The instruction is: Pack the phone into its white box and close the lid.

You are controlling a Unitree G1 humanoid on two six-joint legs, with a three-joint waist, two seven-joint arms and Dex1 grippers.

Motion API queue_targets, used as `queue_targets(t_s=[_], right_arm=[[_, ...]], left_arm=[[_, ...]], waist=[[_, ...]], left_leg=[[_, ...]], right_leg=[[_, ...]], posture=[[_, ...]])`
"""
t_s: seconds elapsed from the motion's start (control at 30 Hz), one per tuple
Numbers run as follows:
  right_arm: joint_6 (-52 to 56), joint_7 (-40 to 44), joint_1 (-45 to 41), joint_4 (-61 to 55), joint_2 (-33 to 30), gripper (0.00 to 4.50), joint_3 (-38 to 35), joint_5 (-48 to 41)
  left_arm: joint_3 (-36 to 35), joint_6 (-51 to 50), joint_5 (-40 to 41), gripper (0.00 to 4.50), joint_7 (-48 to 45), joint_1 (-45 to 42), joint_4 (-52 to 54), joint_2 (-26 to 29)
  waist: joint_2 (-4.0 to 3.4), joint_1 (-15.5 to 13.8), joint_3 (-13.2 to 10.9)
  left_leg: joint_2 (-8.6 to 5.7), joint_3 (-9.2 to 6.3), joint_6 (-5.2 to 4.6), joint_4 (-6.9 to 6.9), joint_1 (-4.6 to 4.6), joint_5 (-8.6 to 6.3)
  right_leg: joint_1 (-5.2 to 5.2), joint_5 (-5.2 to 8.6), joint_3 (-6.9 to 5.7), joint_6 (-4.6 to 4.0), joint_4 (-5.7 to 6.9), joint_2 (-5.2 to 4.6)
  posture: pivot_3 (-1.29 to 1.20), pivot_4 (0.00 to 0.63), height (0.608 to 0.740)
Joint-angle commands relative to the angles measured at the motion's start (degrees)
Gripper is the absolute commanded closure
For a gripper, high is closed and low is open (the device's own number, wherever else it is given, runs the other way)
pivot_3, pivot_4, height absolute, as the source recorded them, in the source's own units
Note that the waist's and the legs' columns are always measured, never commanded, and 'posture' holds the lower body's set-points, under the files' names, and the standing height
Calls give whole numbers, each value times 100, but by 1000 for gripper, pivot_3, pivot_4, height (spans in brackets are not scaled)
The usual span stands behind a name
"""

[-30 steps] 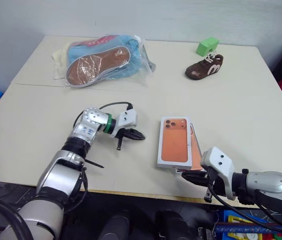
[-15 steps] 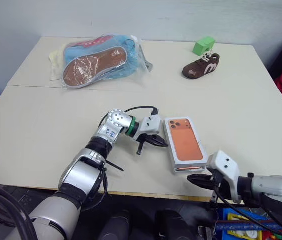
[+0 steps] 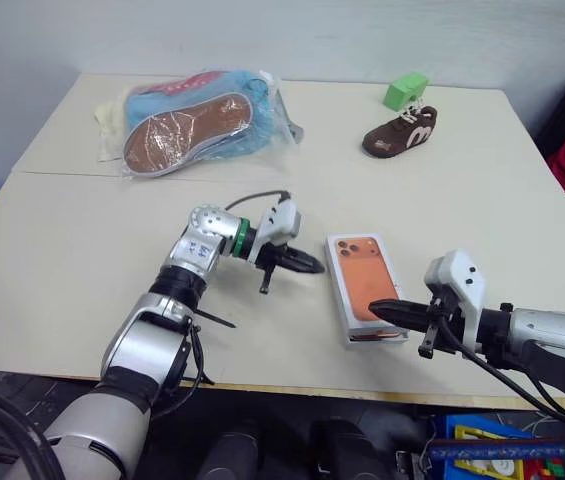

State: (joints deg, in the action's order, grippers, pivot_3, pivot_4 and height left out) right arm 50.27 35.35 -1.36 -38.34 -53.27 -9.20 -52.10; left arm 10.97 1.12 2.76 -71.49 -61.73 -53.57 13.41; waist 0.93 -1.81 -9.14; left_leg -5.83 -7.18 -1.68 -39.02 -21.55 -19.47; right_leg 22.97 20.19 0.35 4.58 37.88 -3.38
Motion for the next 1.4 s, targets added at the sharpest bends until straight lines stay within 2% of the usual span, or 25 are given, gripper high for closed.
queue_targets(t_s=[0.03,0.17,0.47,0.8,0.87,1.0,1.13,1.27,1.4], right_arm=[[19,157,105,-315,-62,4447,-134,-124],[62,28,409,-552,-5,4447,-251,-139],[75,-380,1020,-925,135,4447,-451,-132],[-97,-440,1557,-941,216,4447,-550,216],[-144,-361,1551,-952,257,4447,-640,109],[-111,-492,1209,-766,420,4447,-1030,-413],[-119,-355,1294,-507,198,4447,-597,316],[-472,-304,1347,-150,44,4447,203,1359],[-987,-360,1452,198,64,4447,746,2271]], left_arm=[[-162,411,-315,4500,1274,-617,-941,-189],[-207,604,-576,4500,2305,-1005,-1724,-496],[-63,827,-1130,4500,2712,-1034,-2210,-1013],[-309,1351,-1015,4500,1494,-979,-2065,-1012],[-318,1501,-1050,4500,1404,-980,-2039,-951],[-845,1152,-450,4500,673,-1134,-1850,-781],[-687,1161,-465,4500,55,-954,-1534,-1003],[-299,1252,-837,4500,444,-740,-1460,-1313],[327,1369,-1492,4500,835,-503,-1585,-1263]], waist=[[2,-8,-1],[4,-4,-2],[9,33,-4],[10,26,-4],[10,26,-4],[14,47,-6],[13,19,-5],[17,12,-3],[43,52,12]], left_leg=[[-7,-1,-2,-2,-1,-1],[-24,-2,-15,-1,-1,-8],[-31,10,-16,-6,-11,-9],[-34,13,-16,-8,-11,-9],[-34,13,-16,-8,-11,-8],[-33,14,-15,-9,-10,-8],[-35,9,-14,-8,-9,-8],[-47,3,-17,-12,-9,-9],[-47,6,-17,-12,-1,-10]], right_leg=[[3,0,-1,1,7,-6],[9,-4,1,7,10,-17],[40,-6,8,11,27,-20],[55,-6,8,11,48,-21],[55,-6,7,11,49,-21],[56,-6,7,11,49,-20],[60,-6,4,10,53,-20],[60,-6,5,11,60,-29],[58,-6,9,11,58,-26]], posture=[[0,150,740],[0,150,740],[0,150,740],[0,150,740],[0,150,740],[0,150,740],[0,150,740],[0,150,740],[0,150,740]])
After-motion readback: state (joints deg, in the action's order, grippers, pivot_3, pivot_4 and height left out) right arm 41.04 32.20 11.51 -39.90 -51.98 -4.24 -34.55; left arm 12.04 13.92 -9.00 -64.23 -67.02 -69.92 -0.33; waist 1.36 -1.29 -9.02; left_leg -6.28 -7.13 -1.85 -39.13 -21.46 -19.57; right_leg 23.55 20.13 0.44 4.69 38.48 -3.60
